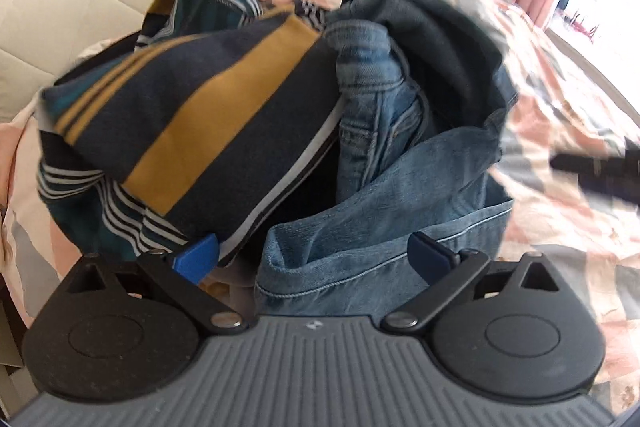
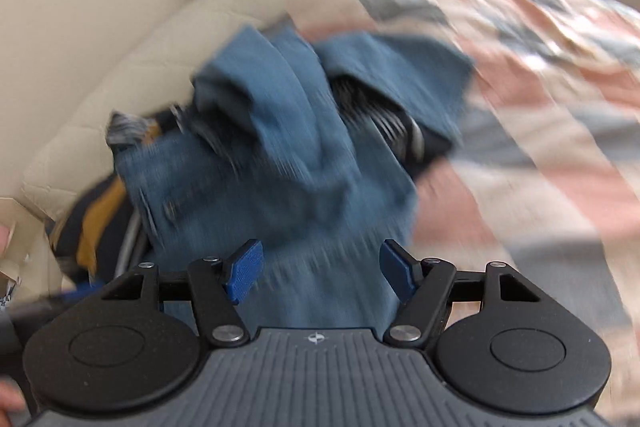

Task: Fold clothes
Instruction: 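Grasp the blue jeans with the left gripper while the right gripper grasps another part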

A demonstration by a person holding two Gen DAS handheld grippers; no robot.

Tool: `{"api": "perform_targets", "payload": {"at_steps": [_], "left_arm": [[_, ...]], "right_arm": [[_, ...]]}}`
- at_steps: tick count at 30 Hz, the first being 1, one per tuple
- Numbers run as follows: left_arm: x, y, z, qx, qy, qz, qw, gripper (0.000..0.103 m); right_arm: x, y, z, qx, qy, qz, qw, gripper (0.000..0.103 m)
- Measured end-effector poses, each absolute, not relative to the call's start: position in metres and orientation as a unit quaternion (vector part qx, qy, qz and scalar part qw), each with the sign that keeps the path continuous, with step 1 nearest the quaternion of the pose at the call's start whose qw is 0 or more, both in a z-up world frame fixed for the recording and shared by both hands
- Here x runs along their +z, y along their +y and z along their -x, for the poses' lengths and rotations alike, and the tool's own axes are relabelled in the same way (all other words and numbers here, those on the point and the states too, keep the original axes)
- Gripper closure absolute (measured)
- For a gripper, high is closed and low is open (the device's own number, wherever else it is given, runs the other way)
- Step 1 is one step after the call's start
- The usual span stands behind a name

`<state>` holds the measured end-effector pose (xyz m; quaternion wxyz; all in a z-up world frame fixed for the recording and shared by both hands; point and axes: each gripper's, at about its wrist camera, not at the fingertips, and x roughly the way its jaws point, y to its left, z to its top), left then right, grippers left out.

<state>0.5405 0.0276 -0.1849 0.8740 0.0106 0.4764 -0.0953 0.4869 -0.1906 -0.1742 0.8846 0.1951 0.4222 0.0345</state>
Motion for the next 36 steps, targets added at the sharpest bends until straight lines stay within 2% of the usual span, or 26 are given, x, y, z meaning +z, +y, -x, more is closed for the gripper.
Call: {"api": "perform_targets", "payload": {"at_steps": [1,3,5,7,8,9,10,12,13,15,18,24,29,36], "left_arm": [[-0.189,0.026,-0.543,-0.094,0.478,-0.013,0.873,0.007],[-0.191,0.022,-0.543,-0.092,0.476,-0.025,0.874,0.022],[-0.19,0.02,-0.54,-0.094,0.474,-0.037,0.875,0.031],[-0.188,0.021,-0.536,-0.097,0.475,-0.052,0.873,0.059],[-0.187,0.023,-0.533,-0.1,0.478,-0.055,0.871,0.065],[-0.186,0.026,-0.531,-0.106,0.481,-0.053,0.869,0.077],[-0.184,0.028,-0.529,-0.118,0.487,-0.044,0.864,0.083],[-0.179,0.03,-0.525,-0.131,0.492,-0.037,0.86,0.084],[-0.177,0.028,-0.521,-0.137,0.491,-0.041,0.86,0.085],[-0.175,0.025,-0.51,-0.145,0.487,-0.047,0.86,0.09],[-0.169,0.022,-0.494,-0.163,0.479,-0.047,0.861,0.095],[-0.133,0.015,-0.436,-0.247,0.449,-0.044,0.858,0.097],[-0.09,0.006,-0.375,-0.303,0.412,-0.041,0.858,0.098],[-0.049,-0.023,-0.257,-0.384,0.375,-0.042,0.843,0.098]], "right_arm": [[-0.173,-0.187,-0.501,0.038,0.419,-0.189,0.887,0.034],[-0.174,-0.183,-0.522,0.043,0.416,-0.184,0.89,0.034],[-0.177,-0.178,-0.542,0.047,0.417,-0.18,0.89,0.034],[-0.181,-0.172,-0.561,0.05,0.418,-0.178,0.889,0.034],[-0.184,-0.169,-0.569,0.049,0.42,-0.176,0.889,0.034],[-0.188,-0.166,-0.577,0.047,0.424,-0.172,0.888,0.034],[-0.193,-0.164,-0.583,0.041,0.432,-0.167,0.886,0.035],[-0.201,-0.164,-0.589,0.033,0.442,-0.167,0.881,0.056],[-0.204,-0.167,-0.587,0.032,0.442,-0.179,0.879,0.078],[-0.209,-0.174,-0.583,0.031,0.441,-0.202,0.874,0.088],[-0.209,-0.193,-0.561,0.028,0.422,-0.266,0.866,0.091],[-0.172,-0.231,-0.481,0.041,0.348,-0.355,0.867,0.098],[-0.133,-0.251,-0.411,0.047,0.293,-0.378,0.877,0.098],[-0.094,-0.288,-0.272,0.022,0.26,-0.396,0.88,0.098]]}}
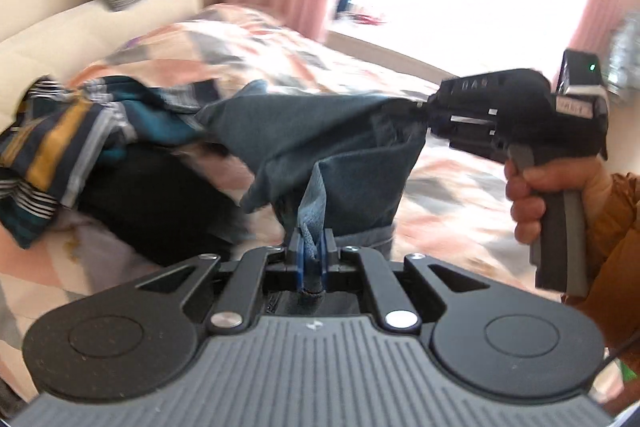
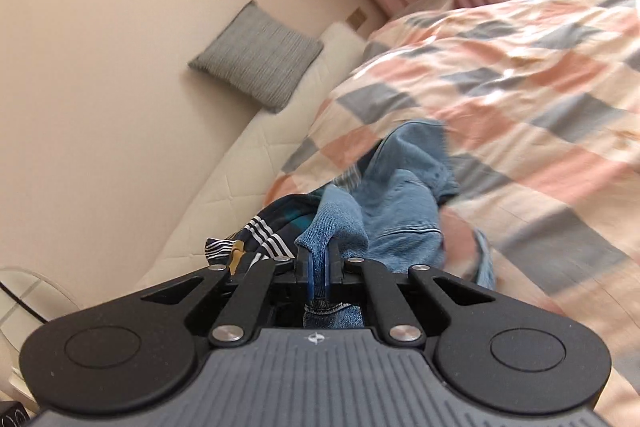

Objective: Fold clothes

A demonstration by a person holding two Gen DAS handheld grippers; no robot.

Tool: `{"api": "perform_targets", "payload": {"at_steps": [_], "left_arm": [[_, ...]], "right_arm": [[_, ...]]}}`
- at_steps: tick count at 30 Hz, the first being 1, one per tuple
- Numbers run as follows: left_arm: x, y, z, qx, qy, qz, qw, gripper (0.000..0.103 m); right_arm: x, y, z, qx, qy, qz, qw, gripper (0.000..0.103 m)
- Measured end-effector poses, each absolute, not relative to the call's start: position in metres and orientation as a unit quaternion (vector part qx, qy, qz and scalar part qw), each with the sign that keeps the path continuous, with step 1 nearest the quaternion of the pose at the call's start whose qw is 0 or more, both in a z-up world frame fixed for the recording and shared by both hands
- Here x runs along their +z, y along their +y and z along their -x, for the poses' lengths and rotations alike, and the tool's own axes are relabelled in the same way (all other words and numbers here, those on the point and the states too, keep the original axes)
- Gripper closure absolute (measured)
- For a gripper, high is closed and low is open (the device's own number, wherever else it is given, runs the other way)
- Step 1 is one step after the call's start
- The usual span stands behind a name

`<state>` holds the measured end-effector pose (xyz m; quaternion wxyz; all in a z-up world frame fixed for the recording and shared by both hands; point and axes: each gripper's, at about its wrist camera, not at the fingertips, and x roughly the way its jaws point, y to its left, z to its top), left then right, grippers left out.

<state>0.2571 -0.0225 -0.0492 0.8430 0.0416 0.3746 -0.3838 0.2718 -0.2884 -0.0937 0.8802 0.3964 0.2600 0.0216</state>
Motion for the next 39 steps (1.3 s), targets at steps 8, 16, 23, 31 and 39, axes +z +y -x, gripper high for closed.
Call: {"api": "perform_targets", "payload": {"at_steps": [8,16,23,31,39], "left_arm": [[-0.086,-0.077,-0.114,-0.431,0.452,-0.069,0.778,0.092],[-0.118,-0.088,-0.059,-0.368,0.507,-0.106,0.772,0.081],[-0.142,-0.063,-0.078,-0.292,0.548,-0.091,0.779,0.075],[-0.188,-0.057,-0.136,-0.266,0.58,-0.073,0.767,0.06],[-0.243,-0.083,-0.214,-0.267,0.61,-0.046,0.745,0.051]], "right_arm": [[-0.117,-0.342,-0.062,-0.086,0.338,-0.393,0.851,0.098],[-0.184,-0.378,0.079,-0.189,0.496,-0.373,0.761,0.09],[-0.176,-0.365,0.078,-0.155,0.481,-0.31,0.805,0.071],[-0.185,-0.337,0.01,-0.112,0.507,-0.215,0.827,0.066],[-0.207,-0.342,-0.113,-0.123,0.518,-0.14,0.835,0.049]]}}
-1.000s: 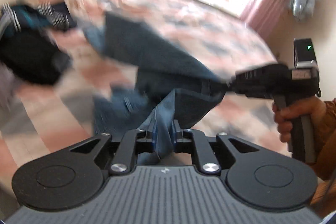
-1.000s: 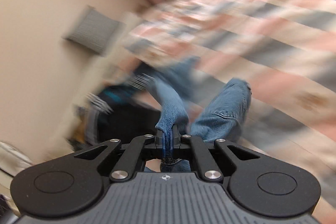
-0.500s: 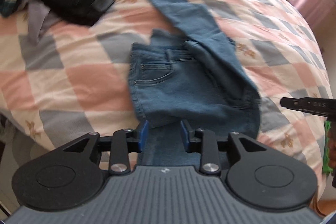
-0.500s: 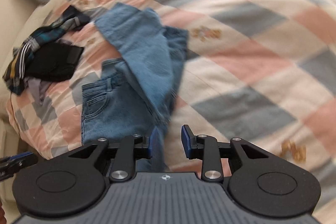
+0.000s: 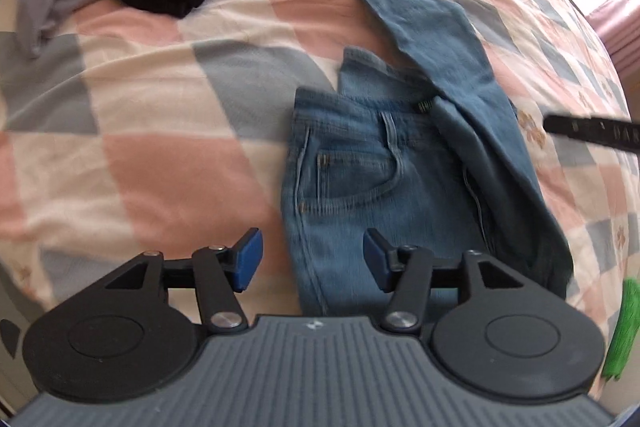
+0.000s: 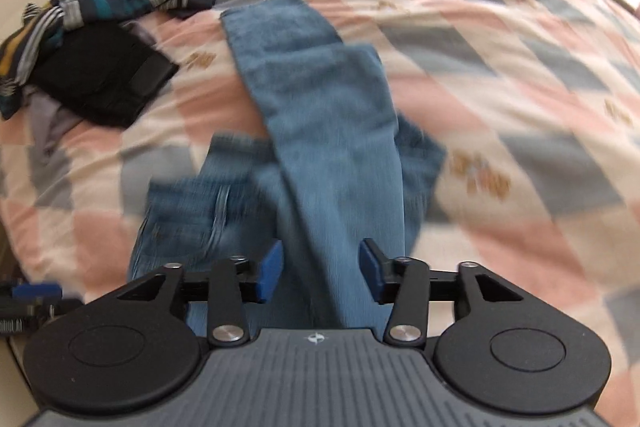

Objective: Fold clothes

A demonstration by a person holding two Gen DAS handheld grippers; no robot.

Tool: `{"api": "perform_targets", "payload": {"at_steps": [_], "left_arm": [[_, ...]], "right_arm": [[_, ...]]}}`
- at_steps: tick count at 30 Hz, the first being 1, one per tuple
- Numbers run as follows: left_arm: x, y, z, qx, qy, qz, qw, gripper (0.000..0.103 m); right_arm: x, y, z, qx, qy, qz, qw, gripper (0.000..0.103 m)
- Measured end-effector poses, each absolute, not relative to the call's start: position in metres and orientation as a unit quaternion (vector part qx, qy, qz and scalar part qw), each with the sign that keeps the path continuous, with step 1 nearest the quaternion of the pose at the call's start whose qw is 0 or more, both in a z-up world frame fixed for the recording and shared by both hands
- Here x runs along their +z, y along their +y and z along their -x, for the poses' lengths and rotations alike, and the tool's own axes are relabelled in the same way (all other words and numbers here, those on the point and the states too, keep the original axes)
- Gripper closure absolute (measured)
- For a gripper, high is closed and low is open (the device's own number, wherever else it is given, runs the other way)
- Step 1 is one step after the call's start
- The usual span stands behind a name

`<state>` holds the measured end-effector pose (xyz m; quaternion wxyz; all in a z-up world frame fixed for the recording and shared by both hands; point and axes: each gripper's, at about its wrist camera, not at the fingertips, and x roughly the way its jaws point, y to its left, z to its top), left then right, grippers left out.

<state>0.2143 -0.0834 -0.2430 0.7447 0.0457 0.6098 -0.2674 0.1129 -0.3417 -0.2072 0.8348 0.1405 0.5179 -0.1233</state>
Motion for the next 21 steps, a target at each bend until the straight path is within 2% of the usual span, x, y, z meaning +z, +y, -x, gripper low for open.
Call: {"api": "perform_targets", "payload": {"at_steps": [5,12,15,17,20,21], "left_arm": [[-0.274,-0.111,-0.258,-0.26,0.617,-0.042,0.742,0.044],[-0.309,-0.115,-0.294,-0.246,0.635,-0.031,0.731,0.039],[-0.321,-0.117,-0.298,-0.256,0.642,-0.025,0.722,0.038],[-0.328,-0.12,-0.297,-0.263,0.646,-0.022,0.717,0.037],[-0.333,-0.125,-0.294,-0.273,0.648,-0.015,0.711,0.038],[-0.334,-0.127,-0.292,-0.277,0.649,-0.015,0.709,0.046]], "right_arm": [[-0.234,-0.371,-0.184,-0.126,0.519,-0.135,0.834,0.038],[-0.283,-0.438,-0.255,-0.137,0.522,-0.162,0.826,0.037],[-0.303,-0.453,-0.287,-0.127,0.528,-0.152,0.826,0.025],[-0.319,-0.461,-0.306,-0.127,0.531,-0.155,0.823,0.023],[-0.341,-0.469,-0.324,-0.128,0.545,-0.19,0.807,0.022],[-0.349,-0.472,-0.327,-0.126,0.548,-0.206,0.801,0.026]]}}
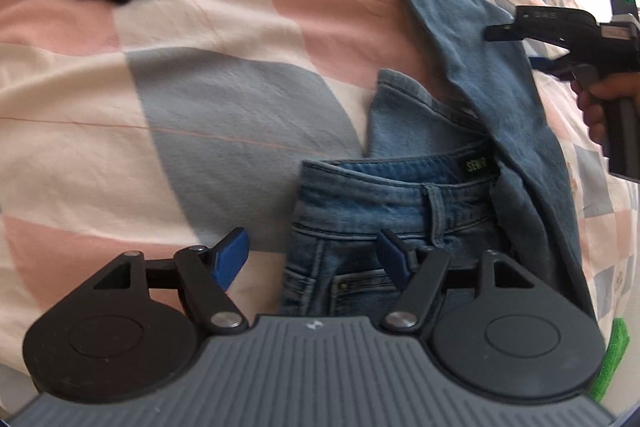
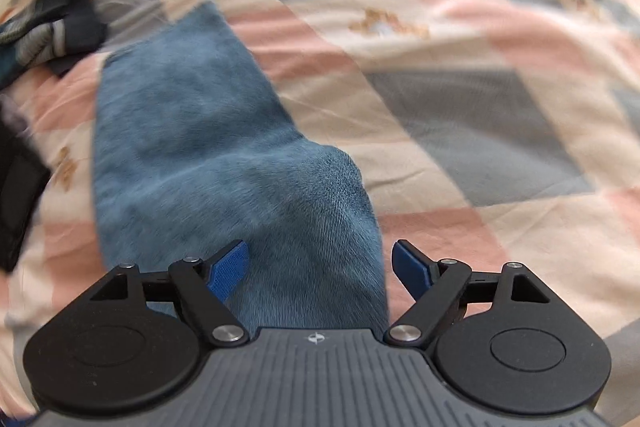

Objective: Fold clothes

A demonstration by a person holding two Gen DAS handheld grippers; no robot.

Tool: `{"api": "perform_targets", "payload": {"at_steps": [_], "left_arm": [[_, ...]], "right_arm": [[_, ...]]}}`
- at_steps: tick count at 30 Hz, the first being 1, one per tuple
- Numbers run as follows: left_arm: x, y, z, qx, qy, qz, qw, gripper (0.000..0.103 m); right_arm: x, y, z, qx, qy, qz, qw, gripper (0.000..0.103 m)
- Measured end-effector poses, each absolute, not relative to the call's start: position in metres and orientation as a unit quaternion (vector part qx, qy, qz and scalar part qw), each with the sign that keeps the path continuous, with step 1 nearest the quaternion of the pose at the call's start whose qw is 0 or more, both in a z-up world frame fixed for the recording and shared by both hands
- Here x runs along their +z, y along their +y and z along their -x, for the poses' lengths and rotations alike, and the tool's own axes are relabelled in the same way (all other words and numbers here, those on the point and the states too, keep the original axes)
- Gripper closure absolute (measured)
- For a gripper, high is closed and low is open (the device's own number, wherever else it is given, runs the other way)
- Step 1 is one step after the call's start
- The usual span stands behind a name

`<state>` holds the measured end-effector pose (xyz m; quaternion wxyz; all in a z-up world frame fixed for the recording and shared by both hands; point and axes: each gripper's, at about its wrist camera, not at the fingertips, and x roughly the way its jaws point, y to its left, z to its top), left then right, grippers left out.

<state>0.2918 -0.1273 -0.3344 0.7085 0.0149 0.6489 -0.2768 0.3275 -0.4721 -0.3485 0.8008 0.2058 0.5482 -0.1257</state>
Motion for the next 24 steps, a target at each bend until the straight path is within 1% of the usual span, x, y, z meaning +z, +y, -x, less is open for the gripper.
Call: {"api": "perform_targets", "payload": {"at_steps": [1,2,3,4,7,10,12,16,18,20,22,23,24], "left_arm": [[-0.335,-0.129,-0.289,-0.283,0.65,-0.018,0.705,0.058],[-0.336,-0.132,-0.287,-0.286,0.651,-0.023,0.703,0.075],[-0.335,-0.133,-0.284,-0.285,0.647,-0.034,0.707,0.08],[-0.333,-0.135,-0.283,-0.287,0.642,-0.042,0.71,0.086],[-0.317,-0.129,-0.283,-0.293,0.631,-0.03,0.718,0.092],[-0.289,-0.124,-0.283,-0.313,0.611,-0.012,0.727,0.093],[-0.266,-0.128,-0.28,-0.337,0.588,-0.02,0.735,0.093],[-0.231,-0.145,-0.274,-0.377,0.552,-0.042,0.742,0.093],[-0.221,-0.158,-0.273,-0.392,0.54,-0.058,0.742,0.093],[-0.218,-0.171,-0.271,-0.399,0.535,-0.076,0.741,0.093],[-0.22,-0.178,-0.267,-0.406,0.532,-0.094,0.737,0.093],[-0.223,-0.182,-0.265,-0.406,0.531,-0.106,0.736,0.093],[-0.227,-0.183,-0.264,-0.404,0.533,-0.118,0.734,0.093]], "right_arm": [[-0.353,-0.473,-0.328,-0.122,0.55,-0.212,0.798,0.049],[-0.354,-0.472,-0.326,-0.113,0.552,-0.219,0.797,0.091],[-0.354,-0.471,-0.323,-0.102,0.554,-0.226,0.795,0.099],[-0.349,-0.468,-0.316,-0.096,0.545,-0.226,0.801,0.099],[-0.316,-0.462,-0.288,-0.088,0.493,-0.229,0.835,0.1],[-0.258,-0.467,-0.234,-0.113,0.411,-0.273,0.862,0.1],[-0.214,-0.476,-0.186,-0.139,0.354,-0.298,0.876,0.1],[-0.127,-0.485,-0.053,-0.227,0.262,-0.335,0.876,0.1],[-0.096,-0.473,0.019,-0.274,0.246,-0.343,0.864,0.1],[-0.077,-0.453,0.091,-0.326,0.247,-0.355,0.841,0.1],[-0.072,-0.427,0.162,-0.384,0.254,-0.38,0.802,0.099],[-0.076,-0.41,0.195,-0.414,0.254,-0.399,0.778,0.099],[-0.088,-0.396,0.22,-0.435,0.271,-0.422,0.748,0.099]]}}
